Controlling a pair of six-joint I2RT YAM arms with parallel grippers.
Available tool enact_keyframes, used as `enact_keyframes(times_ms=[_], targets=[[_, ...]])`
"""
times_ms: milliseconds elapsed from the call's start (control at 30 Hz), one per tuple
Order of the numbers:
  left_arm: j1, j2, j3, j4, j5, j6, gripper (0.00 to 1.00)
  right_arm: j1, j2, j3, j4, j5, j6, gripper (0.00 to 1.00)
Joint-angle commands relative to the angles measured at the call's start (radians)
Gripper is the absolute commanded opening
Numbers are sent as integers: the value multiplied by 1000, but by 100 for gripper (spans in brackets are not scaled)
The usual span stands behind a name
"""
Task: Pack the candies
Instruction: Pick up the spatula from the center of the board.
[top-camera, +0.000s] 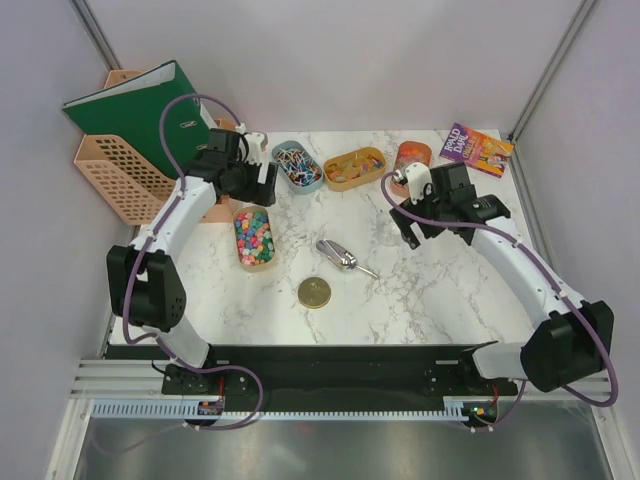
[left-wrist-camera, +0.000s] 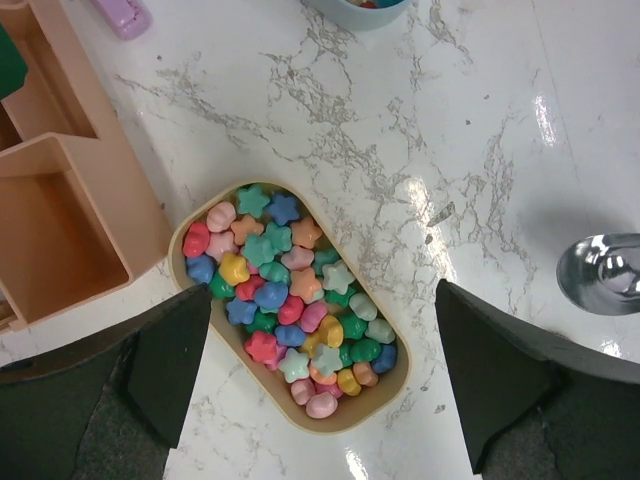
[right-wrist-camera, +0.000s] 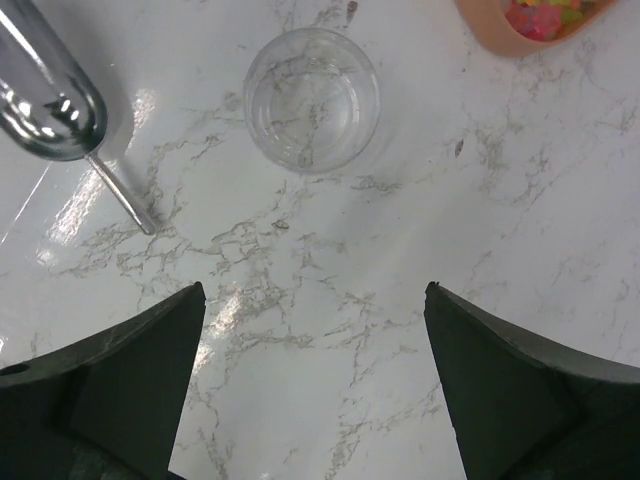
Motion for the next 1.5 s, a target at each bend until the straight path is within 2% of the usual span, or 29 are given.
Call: enact_keyframes(times_ms=[0,33,167,433,600,833,967,1167,1300,1467], targets=[[-10,-41,-20,8,22,-10,100,7,-71,-41,61,-146,-145,98],[-12,-44,-24,11,20,-7,100,7,-98,-62,76,-177,-206,98],[-16,-60,-47,8,23,-1,100,12,-103,-163,135,-265,-252,98],[-25,-90,-116,8,37,28,99,19,-74,-307,274,-434,-321,89],[-27,-95,-129,-2,28,48,98,30,33,-306,284,-500,-409,75],[-32,-77,-104,-9,8,62,98,81,101,-320,290,-529,-506,68],[-36,-73,-89,-12,-16,78,98,130,115,-341,346,-538,-506,67],[-36,-89,-102,-16,-37,86,98,193,168,-341,463,-514,-420,64],[-36,-98,-116,-15,-35,85,98,210,226,-334,504,-472,-371,58],[-36,-96,-110,-15,-21,77,98,208,282,-277,477,-455,-351,49]])
